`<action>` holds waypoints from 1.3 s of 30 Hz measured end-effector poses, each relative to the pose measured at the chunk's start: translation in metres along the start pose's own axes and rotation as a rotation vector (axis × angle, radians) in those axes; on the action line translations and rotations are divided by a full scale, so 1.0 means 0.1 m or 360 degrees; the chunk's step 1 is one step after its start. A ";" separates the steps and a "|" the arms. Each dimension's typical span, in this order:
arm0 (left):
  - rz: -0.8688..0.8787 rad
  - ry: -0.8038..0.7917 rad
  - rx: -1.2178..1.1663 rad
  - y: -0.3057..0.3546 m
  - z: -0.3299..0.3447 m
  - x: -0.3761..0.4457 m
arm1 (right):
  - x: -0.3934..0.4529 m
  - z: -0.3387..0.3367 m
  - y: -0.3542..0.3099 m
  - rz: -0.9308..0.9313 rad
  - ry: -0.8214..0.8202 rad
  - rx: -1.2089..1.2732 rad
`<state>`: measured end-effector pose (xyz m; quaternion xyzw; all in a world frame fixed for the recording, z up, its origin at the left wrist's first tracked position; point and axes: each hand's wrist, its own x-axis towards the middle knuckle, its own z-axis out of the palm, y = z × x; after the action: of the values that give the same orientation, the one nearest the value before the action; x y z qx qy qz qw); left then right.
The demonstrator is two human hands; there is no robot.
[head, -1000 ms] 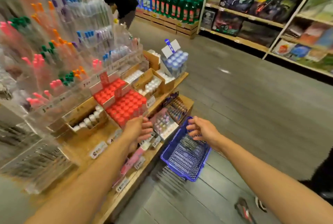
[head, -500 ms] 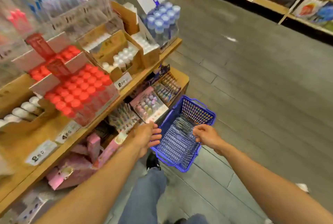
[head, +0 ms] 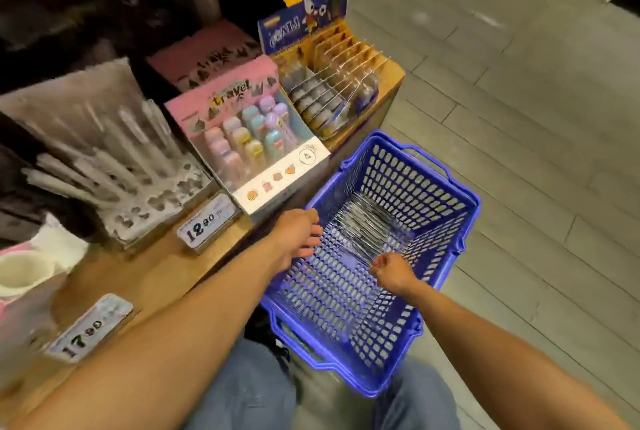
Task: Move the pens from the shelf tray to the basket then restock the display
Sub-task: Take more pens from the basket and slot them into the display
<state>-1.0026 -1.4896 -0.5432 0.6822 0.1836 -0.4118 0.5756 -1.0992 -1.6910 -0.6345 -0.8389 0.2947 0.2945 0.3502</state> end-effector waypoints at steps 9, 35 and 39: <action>0.0020 0.0081 0.0199 -0.55 0.25 0.76 | 1.09 0.68 0.35 0.0012 -0.0151 -0.0771; -0.0374 -0.0120 -0.0387 -1.25 0.40 1.58 | 1.19 0.79 0.03 -0.0342 -0.1035 0.0140; -0.0258 0.0035 -0.0351 -1.24 0.38 1.69 | 1.30 0.55 0.00 -0.0162 -0.1217 0.0122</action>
<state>-1.0049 -1.5299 -0.7525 0.6021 0.2886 -0.4267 0.6100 -1.0298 -1.6864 -0.7575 -0.6684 0.1116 0.5571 0.4800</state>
